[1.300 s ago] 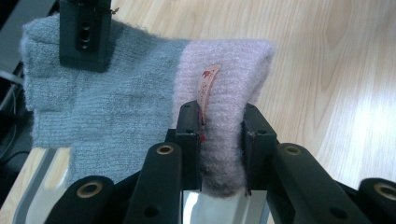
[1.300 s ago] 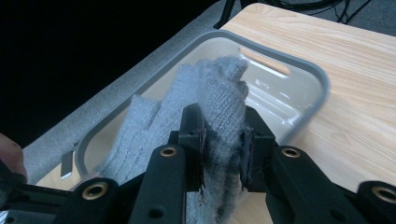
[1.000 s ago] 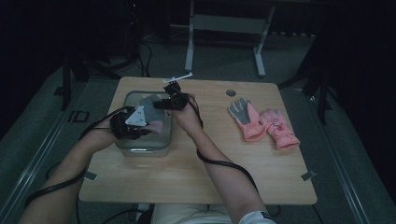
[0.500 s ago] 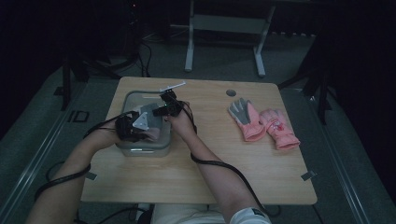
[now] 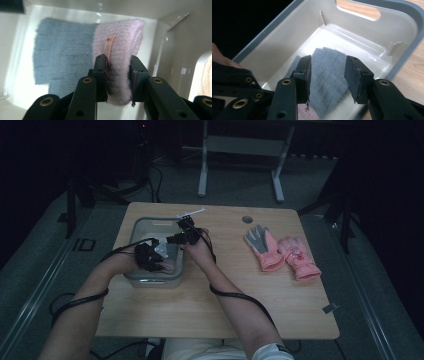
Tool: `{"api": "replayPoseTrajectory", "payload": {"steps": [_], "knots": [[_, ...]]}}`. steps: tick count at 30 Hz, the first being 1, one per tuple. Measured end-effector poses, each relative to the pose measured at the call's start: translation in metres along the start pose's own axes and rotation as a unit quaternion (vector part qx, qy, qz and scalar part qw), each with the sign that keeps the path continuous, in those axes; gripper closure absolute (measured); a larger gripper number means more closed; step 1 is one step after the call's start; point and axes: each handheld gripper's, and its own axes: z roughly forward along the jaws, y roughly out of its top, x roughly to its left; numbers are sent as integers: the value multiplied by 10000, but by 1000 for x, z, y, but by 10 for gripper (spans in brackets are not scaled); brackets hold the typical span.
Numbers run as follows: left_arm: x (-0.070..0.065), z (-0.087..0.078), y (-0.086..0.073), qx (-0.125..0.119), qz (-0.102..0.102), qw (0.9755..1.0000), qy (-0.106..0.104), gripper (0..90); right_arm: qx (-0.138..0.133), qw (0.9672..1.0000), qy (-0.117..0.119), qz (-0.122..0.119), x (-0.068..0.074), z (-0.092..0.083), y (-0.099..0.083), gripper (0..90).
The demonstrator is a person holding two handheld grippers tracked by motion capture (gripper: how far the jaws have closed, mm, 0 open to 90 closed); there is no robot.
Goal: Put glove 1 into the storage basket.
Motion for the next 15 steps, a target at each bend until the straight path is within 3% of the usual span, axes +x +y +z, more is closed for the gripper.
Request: {"api": "replayPoseTrajectory", "payload": {"steps": [3, 5, 6, 7, 11, 15], "knots": [[0, -2, 1, -107, -177, 9998, -38, 678, -75, 10000, 7, 1, -4, -7, -3, 567], [0, -2, 2, -106, -236, 9996, -65, 590, -129, 9999, 32, -11, -5, -10, -5, 567], [-1, -4, 2, -55, -323, 9994, 60, 590, -170, 9998, 104, 3, -7, -13, -6, 566], [0, -6, 1, -44, -402, 9991, 112, 467, -199, 9997, 130, -66, -10, -19, -9, 560], [2, -19, -2, -360, -799, 9960, 188, 283, -279, 9994, 99, -181, -14, -36, -14, 575], [1, -33, 2, -803, -1080, 9908, 167, 140, -311, 9990, 98, -297, -18, -53, -19, 584]]}}
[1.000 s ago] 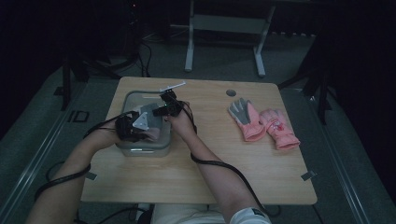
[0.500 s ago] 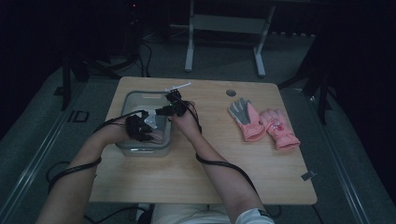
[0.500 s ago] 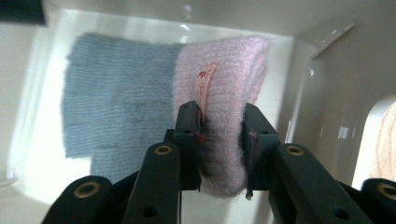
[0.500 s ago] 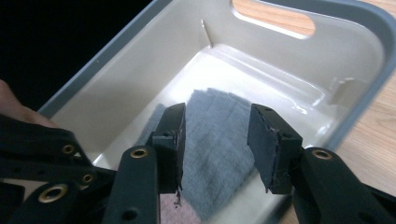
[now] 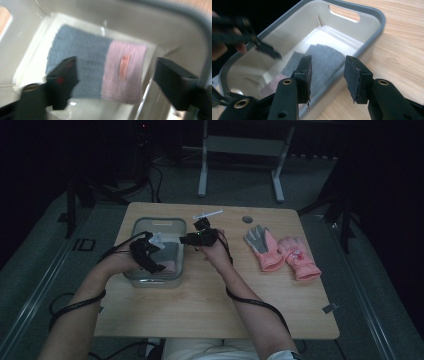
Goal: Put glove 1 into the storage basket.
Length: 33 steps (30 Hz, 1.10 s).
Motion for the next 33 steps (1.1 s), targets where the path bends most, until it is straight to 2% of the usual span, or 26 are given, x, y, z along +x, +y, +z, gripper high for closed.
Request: {"api": "replayPoseTrajectory", "payload": {"steps": [1, 4, 6, 7, 9, 10, 11, 14, 15, 21, 23, 26, 29, 33], "knots": [[-2, -2, 3, -75, -71, 9999, 74, 123, -17, 10000, 1, -19, -1, -4, -1, 585], [-6, -8, 12, -285, -370, 9989, 64, 72, -97, 9999, -23, -80, -3, -17, -5, 593], [-10, -11, 17, -415, -483, 9980, -21, 71, -136, 9998, -41, -113, -5, -24, -8, 598], [-13, -11, 20, -423, -501, 9978, 10, 60, -129, 9998, -68, -150, -6, -27, -9, 599], [-20, -11, 27, -418, -431, 9982, 8, 56, -135, 9995, -128, -237, -8, -34, -12, 605], [-23, -11, 31, -407, -390, 9984, 76, 49, -142, 9994, -156, -265, -9, -38, -13, 606], [-25, -11, 35, -489, -366, 9981, 66, 40, -155, 9993, -180, -285, -10, -42, -15, 610], [-31, -11, 46, -727, -445, 9963, -93, 39, -211, 9991, -246, -269, -15, -56, -19, 612], [-33, -10, 49, -798, -442, 9958, -83, 38, -230, 9990, -283, -277, -18, -60, -20, 612], [-46, -5, 68, -843, -325, 9959, -49, 30, -349, 9979, -512, -185, -37, -88, -30, 621], [-51, -2, 74, -910, -272, 9954, -98, 30, -370, 9976, -572, -160, -44, -97, -33, 621], [-58, 2, 80, -965, -242, 9947, -275, 31, -398, 9969, -662, -133, -53, -108, -37, 622], [-66, 8, 82, -921, -148, 9951, -337, 31, -459, 9961, -746, -73, -63, -118, -41, 621], [-81, 16, 85, -968, -4, 9944, -423, 31, -431, 9951, -884, -113, -75, -130, -47, 621]]}}
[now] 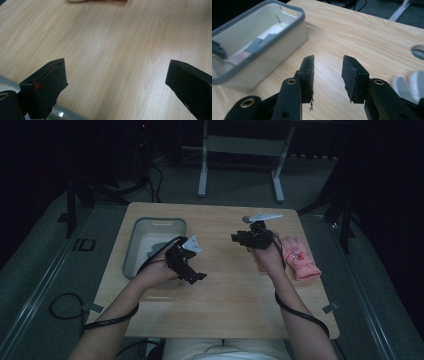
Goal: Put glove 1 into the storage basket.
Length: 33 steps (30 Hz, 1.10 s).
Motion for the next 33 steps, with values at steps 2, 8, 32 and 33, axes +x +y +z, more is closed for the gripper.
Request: {"api": "replayPoseTrajectory", "payload": {"steps": [2, 8, 32, 33], "knots": [[-9, 6, 0, 49, 64, 10000, 57, 31, -11, 10000, -93, 1, -7, -4, -4, 621], [-36, 20, -6, 13, 149, 9999, 13, 35, 23, 9991, -415, 77, -31, -12, -12, 611], [-88, 67, -79, 243, -78, 9991, 331, 44, 1040, 9785, -1714, -482, -98, 22, -44, 616], [-89, 68, -80, 256, -117, 9990, 340, 44, 1156, 9775, -1691, -497, -101, 25, -45, 614]]}}
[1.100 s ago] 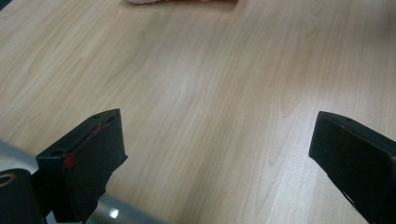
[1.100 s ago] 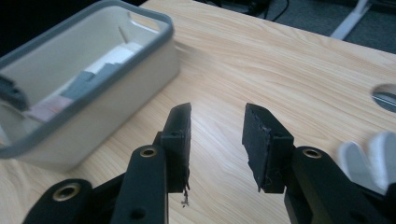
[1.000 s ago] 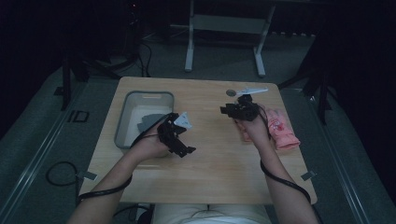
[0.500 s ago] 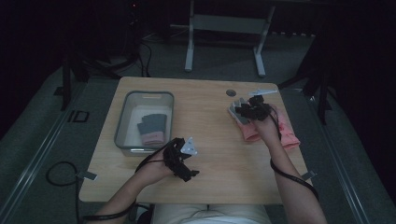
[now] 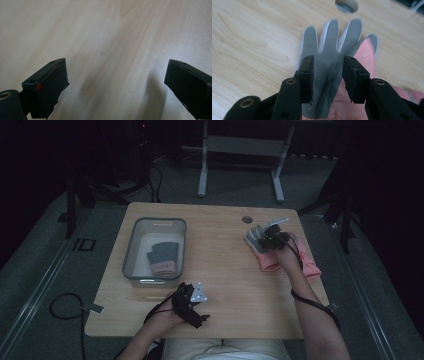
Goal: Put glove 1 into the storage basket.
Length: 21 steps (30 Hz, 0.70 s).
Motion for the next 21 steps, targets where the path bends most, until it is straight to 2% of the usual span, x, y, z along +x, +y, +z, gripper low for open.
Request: {"api": "replayPoseTrajectory", "payload": {"steps": [4, 5, 8, 9, 13, 14, 15, 19, 21], "knots": [[-6, 2, -4, 33, -1, 10000, 72, 44, 257, 9996, 100, -51, -4, 8, -3, 586], [-6, 1, -5, 0, -66, 10000, 62, 44, 311, 9994, 122, -106, -4, 10, -4, 585], [-9, -2, -6, -63, 17, 9998, 196, 44, 650, 9973, 85, -331, 1, 17, -5, 589], [-10, -3, -7, -90, -34, 9997, 244, 44, 704, 9967, 73, -405, 2, 19, -5, 614], [-12, -3, -9, -196, -132, 9996, 167, 44, 771, 9966, 233, -165, 4, 25, -9, 821], [-12, -3, -9, -198, -120, 9996, 148, 44, 775, 9967, 211, -131, 5, 25, -9, 847], [-13, -3, -10, -233, -145, 9995, 144, 44, 770, 9969, 180, 1, 5, 24, -8, 871], [-12, -6, -9, -365, -186, 9991, 143, 44, 448, 9973, 173, 557, 5, 11, -5, 889], [-12, -7, -8, -377, -179, 9990, 167, 44, 348, 9974, 166, 617, 7, 6, -5, 889]]}}
